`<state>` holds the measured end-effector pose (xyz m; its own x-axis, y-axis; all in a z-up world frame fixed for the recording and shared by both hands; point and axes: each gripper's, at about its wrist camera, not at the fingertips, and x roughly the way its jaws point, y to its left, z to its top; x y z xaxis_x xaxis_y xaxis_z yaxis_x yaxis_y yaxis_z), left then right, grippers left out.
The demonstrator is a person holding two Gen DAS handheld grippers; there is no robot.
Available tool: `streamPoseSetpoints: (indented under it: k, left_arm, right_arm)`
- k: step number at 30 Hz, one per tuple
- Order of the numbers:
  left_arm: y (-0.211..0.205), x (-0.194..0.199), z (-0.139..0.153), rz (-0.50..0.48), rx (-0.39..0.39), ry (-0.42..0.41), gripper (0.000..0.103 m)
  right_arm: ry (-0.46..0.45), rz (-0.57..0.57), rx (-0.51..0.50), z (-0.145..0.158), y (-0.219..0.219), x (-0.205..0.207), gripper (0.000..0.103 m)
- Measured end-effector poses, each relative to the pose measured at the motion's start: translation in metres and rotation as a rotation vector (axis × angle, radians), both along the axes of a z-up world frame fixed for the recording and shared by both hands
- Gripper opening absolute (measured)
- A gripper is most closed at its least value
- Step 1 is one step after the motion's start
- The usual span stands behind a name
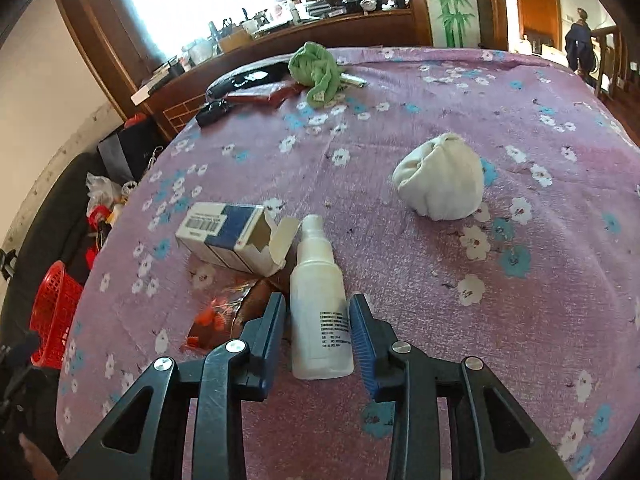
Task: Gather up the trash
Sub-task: 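Grasp the brown candy wrapper with the left gripper while the right grasps the white spray bottle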
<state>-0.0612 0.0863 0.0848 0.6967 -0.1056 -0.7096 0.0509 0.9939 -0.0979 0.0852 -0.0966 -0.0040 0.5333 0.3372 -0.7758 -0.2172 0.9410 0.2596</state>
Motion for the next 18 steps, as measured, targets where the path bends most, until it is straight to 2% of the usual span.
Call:
streamPoseSetpoints:
  k: [1,6,14,18]
  left_arm:
    - [-0.004,0.005,0.001,-0.006,-0.010,0.009,0.069]
    - [-0.026,0.029,0.004,-0.033,-0.049,0.044,0.075]
    - [-0.068,0.086,-0.015,-0.046,-0.165,0.170,0.075]
    - [-0.095,0.109,-0.032,-0.052,-0.151,0.215,0.075]
  right_arm:
    - [0.002,0.005,-0.002,-0.002,0.001,0.001,0.033]
    - [-0.016,0.000,0.021,0.001,-0.010,-0.004,0.033]
    - [-0.100,-0.144,0.122,0.024,-0.054,-0.012,0.033]
    - [-0.135,-0.195,0.143,0.034,-0.068,-0.016,0.033]
